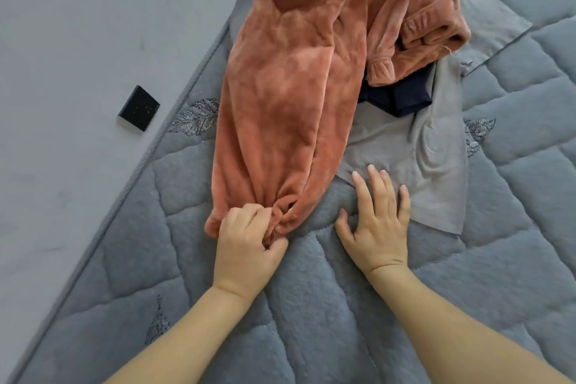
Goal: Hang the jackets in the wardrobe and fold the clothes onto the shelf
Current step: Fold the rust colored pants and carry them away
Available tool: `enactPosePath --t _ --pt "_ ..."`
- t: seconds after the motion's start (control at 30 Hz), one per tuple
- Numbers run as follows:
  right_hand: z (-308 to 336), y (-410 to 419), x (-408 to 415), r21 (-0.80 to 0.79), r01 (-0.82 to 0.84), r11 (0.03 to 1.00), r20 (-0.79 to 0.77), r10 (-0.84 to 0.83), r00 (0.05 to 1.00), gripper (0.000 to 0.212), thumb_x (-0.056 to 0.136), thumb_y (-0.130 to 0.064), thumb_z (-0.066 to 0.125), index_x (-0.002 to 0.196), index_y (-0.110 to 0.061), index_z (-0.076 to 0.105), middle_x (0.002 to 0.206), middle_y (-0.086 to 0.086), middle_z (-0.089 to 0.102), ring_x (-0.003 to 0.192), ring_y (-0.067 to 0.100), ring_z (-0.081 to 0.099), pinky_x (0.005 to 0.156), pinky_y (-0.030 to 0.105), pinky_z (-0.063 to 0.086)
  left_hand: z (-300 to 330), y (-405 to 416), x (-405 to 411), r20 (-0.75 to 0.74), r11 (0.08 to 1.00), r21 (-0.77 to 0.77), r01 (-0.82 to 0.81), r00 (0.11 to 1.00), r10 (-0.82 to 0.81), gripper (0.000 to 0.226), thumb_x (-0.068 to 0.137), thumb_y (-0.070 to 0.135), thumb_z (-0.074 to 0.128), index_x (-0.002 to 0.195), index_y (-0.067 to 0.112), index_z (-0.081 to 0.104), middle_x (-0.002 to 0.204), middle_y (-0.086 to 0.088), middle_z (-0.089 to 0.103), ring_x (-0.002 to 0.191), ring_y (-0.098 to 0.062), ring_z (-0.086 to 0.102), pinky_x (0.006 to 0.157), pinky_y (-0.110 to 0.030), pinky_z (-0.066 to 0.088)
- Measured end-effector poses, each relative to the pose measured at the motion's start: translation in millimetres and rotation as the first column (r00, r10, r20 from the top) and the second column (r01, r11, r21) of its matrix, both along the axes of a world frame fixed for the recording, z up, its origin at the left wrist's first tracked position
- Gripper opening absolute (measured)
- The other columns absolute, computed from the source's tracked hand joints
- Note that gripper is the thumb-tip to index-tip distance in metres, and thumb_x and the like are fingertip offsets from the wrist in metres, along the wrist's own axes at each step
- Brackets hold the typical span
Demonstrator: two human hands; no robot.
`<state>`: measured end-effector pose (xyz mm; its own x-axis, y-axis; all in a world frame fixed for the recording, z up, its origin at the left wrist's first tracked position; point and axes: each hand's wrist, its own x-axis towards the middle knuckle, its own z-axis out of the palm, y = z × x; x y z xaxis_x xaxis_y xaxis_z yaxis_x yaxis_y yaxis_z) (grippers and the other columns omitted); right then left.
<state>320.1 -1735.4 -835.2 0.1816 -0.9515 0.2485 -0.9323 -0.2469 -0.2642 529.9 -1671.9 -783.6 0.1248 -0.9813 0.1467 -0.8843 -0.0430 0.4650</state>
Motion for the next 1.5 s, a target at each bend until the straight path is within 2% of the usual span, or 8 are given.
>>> enactPosePath --t 0.33,0.53,0.73,0.83,1.0,1.1,1.33,1.5 --pt "-7.6 0.2 -5.1 -0.12 -0.239 0.964 -0.055 0.234 0.971 0.055 0.097 -0.032 0.051 0.149 -0.026 0.034 0.153 0.012 0.038 0.14 0.032 0.038 0.114 0.06 0.024 -33.0 11.9 -17.8 0.161 0.999 -0.034 0.041 0.986 -0.035 0.031 0.076 0.031 0.062 0.093 0.007 0.072 0.09 -0.009 0.062 0.077 -0.03 0.054 0.074 -0.042 0.043" --pt "-3.7 -3.2 -4.4 -0.102 -0.302 0.948 -0.092 0.293 0.952 0.036 0.103 -0.032 0.044 0.137 -0.028 0.056 0.149 0.009 0.045 0.138 0.031 0.043 0.111 0.061 0.027 -41.4 11.0 -17.4 0.203 0.995 -0.08 0.053 0.978 -0.036 0.034 0.077 0.035 0.061 0.097 0.008 0.071 0.092 -0.008 0.061 0.082 -0.026 0.046 0.075 -0.04 0.039" --pt "-3.3 -6.0 -2.9 -0.105 -0.341 0.934 -0.115 0.329 0.937 0.026 0.097 -0.027 0.056 0.12 -0.021 0.068 0.142 0.006 0.054 0.132 0.033 0.048 0.11 0.061 0.028 -35.7 11.9 -16.3 0.012 0.994 -0.09 0.066 0.998 -0.065 0.048 0.077 0.045 0.053 0.098 0.005 0.069 0.094 -0.01 0.059 0.084 -0.029 0.048 0.081 -0.039 0.041" --pt "1.1 -3.9 -3.2 -0.083 -0.334 0.939 -0.092 0.326 0.941 0.025 0.096 -0.024 0.056 0.118 -0.019 0.067 0.142 0.003 0.054 0.133 0.032 0.047 0.111 0.061 0.026 -33.0 14.8 -15.9 -0.012 0.991 -0.122 0.056 0.998 -0.057 0.044 0.083 0.037 0.047 0.101 0.003 0.069 0.096 -0.013 0.06 0.085 -0.032 0.049 0.082 -0.042 0.042" --pt "21.5 16.6 4.2 -0.095 -0.343 0.935 -0.078 0.336 0.938 0.02 0.096 -0.017 0.051 0.105 -0.012 0.068 0.134 0.0 0.061 0.13 0.028 0.05 0.112 0.05 0.027 -22.0 26.4 -29.3 0.122 0.993 -0.117 -0.028 0.992 0.042 0.029 0.083 0.018 0.057 0.1 -0.002 0.068 0.095 -0.021 0.061 0.087 -0.04 0.054 0.081 -0.047 0.044" --pt "29.3 54.2 -10.2 -0.036 -0.331 0.943 -0.137 0.324 0.936 0.024 0.093 -0.016 0.047 0.104 -0.011 0.067 0.124 0.001 0.066 0.12 0.029 0.055 0.109 0.048 0.031 -14.0 50.7 -52.9 0.063 0.986 -0.083 -0.145 0.987 0.15 0.016 0.084 0.01 0.061 0.092 -0.003 0.067 0.092 -0.023 0.061 0.086 -0.041 0.055 0.077 -0.049 0.042" --pt "74.5 158.8 -86.3 0.195 -0.275 0.941 -0.313 0.325 0.892 0.03 0.077 -0.014 0.038 0.09 -0.009 0.065 0.089 0.009 0.068 0.09 0.035 0.058 0.092 0.043 0.034 10.9 168.4 -120.8 -0.161 0.98 0.198 -0.013 0.986 0.046 0.015 0.087 0.001 0.051 0.075 -0.001 0.061 0.083 -0.024 0.062 0.081 -0.044 0.056 0.076 -0.049 0.038" --pt "108.3 240.6 -178.2 0.471 -0.112 0.875 -0.424 0.336 0.841 0.029 0.083 -0.019 0.039 0.1 -0.016 0.063 0.102 0.004 0.068 0.103 0.031 0.052 0.094 0.04 0.03 32.9 238.4 -206.9 -0.363 0.847 0.528 0.054 0.917 0.168 0.018 0.092 0.008 0.05 0.081 0.011 0.064 0.097 -0.009 0.07 0.096 -0.03 0.063 0.083 -0.032 0.046"
